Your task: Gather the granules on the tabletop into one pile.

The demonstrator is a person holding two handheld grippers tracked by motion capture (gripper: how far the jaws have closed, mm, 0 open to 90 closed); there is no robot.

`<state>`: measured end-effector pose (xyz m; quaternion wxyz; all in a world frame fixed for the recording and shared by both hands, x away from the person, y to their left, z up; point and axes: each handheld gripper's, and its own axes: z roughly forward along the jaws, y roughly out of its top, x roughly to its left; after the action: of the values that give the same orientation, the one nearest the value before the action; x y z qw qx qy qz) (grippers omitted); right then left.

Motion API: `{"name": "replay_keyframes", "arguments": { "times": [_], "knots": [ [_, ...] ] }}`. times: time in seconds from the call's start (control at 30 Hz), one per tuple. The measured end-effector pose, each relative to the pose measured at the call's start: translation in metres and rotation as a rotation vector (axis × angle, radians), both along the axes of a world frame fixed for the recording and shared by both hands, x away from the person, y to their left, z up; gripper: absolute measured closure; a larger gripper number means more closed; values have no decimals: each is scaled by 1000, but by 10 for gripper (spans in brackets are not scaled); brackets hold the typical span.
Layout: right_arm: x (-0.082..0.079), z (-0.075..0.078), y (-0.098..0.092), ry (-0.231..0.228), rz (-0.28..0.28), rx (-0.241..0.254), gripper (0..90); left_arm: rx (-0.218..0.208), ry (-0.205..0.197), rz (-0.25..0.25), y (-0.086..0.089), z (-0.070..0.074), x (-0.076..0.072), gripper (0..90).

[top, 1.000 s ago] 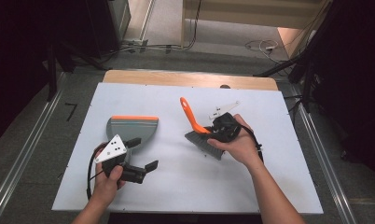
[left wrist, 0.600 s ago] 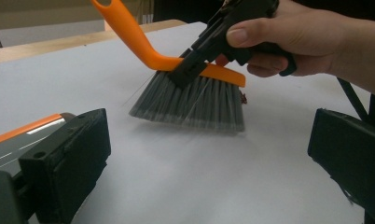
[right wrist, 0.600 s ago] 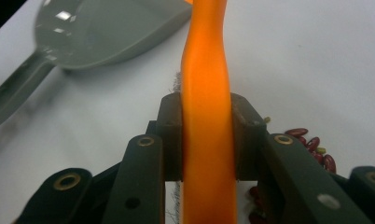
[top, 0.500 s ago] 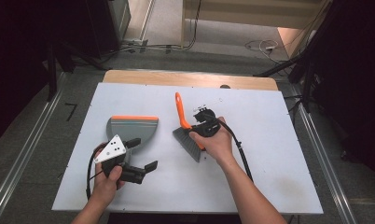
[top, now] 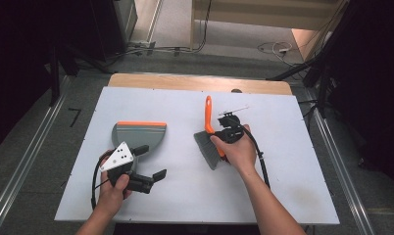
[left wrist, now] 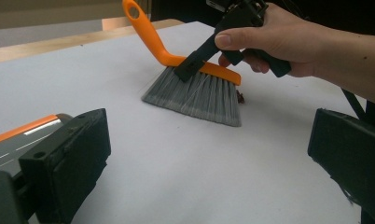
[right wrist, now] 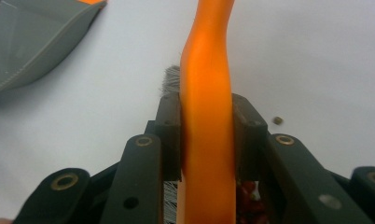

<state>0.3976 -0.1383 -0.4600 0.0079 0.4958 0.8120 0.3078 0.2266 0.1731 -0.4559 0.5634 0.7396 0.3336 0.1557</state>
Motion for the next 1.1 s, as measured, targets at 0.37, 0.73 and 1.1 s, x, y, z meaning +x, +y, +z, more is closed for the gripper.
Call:
{"name": "replay_keyframes", "arguments": {
  "times": [0.37,0.73,1.1],
  "knots": [
    [1,1,-26,21,-25,34,674,-1,1,-2,-1,-1,0,0],
    [3,38,-35,-62,41,123,683,-1,1,-4,-2,0,1,0],
    [28,44,-28,-372,225,-246,682,-2,5,-1,-1,-1,1,0]
  ]
}}
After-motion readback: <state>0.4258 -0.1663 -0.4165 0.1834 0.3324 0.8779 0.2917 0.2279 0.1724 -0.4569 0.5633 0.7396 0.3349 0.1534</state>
